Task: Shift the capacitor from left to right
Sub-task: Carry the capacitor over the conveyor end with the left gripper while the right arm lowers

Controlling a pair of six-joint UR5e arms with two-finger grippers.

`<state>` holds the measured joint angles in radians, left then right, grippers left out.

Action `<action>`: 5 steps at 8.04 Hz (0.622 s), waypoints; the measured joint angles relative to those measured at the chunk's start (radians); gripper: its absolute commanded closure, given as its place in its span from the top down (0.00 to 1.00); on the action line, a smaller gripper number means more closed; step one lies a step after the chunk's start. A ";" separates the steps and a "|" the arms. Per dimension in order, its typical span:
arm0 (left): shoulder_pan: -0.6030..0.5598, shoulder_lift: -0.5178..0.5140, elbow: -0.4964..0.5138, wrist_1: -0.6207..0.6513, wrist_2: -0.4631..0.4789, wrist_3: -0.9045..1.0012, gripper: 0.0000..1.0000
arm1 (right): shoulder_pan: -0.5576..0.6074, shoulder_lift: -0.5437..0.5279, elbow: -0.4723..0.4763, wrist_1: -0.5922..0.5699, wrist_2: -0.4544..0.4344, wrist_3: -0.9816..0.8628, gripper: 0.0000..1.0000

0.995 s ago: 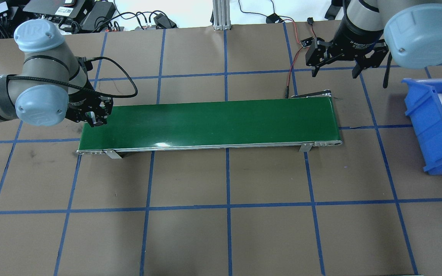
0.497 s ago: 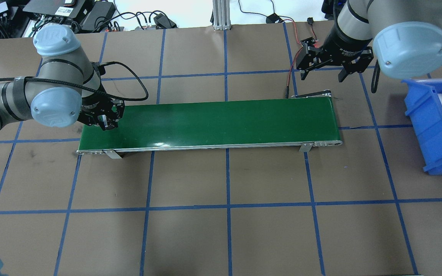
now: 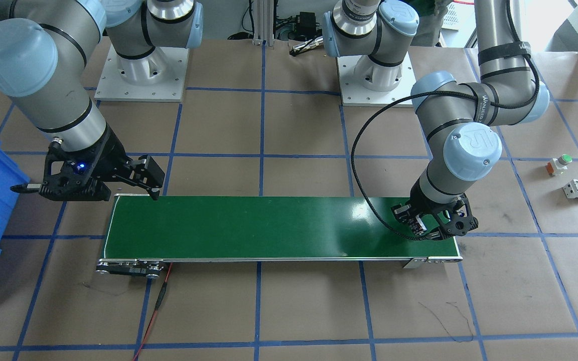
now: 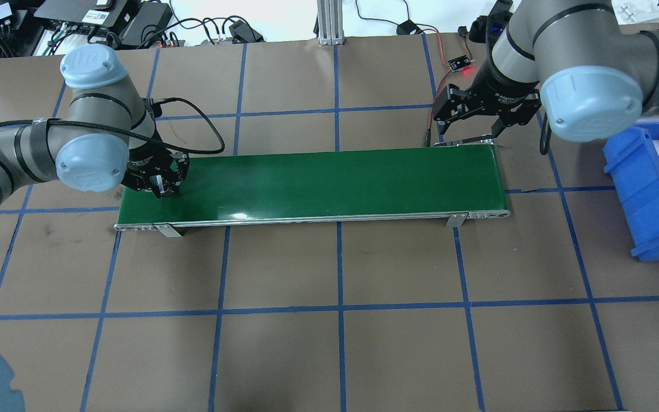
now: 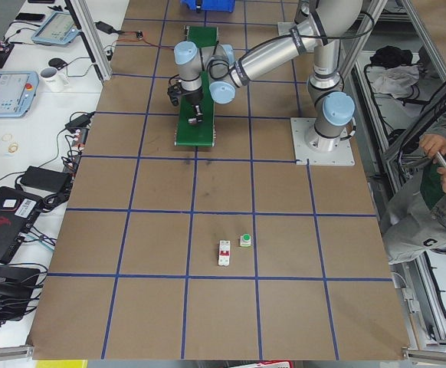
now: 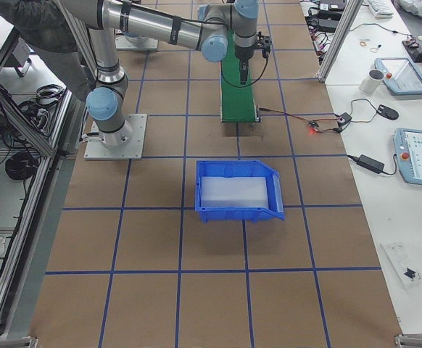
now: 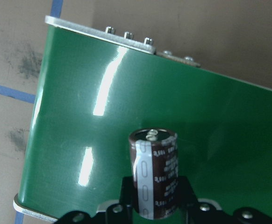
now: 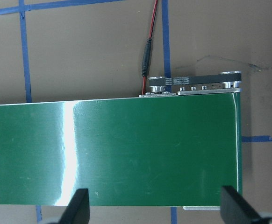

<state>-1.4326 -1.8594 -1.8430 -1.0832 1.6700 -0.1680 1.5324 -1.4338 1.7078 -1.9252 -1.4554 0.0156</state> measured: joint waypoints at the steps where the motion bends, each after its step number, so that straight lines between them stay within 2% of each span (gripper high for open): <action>1: 0.000 -0.010 0.000 0.006 0.001 0.000 0.92 | 0.000 0.006 0.027 -0.036 0.022 -0.001 1.00; 2: 0.000 -0.015 -0.001 0.009 0.002 -0.001 1.00 | 0.002 0.019 0.044 -0.057 0.036 -0.001 1.00; 4: 0.000 -0.011 0.000 -0.001 0.004 -0.001 1.00 | 0.012 0.033 0.050 -0.071 0.044 0.004 1.00; 5: 0.000 -0.001 0.003 -0.048 0.003 -0.001 1.00 | 0.020 0.033 0.048 -0.080 0.045 0.005 1.00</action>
<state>-1.4327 -1.8606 -1.8396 -1.1313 1.6728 -0.1687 1.5527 -1.4005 1.7554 -2.0054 -1.4100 0.0210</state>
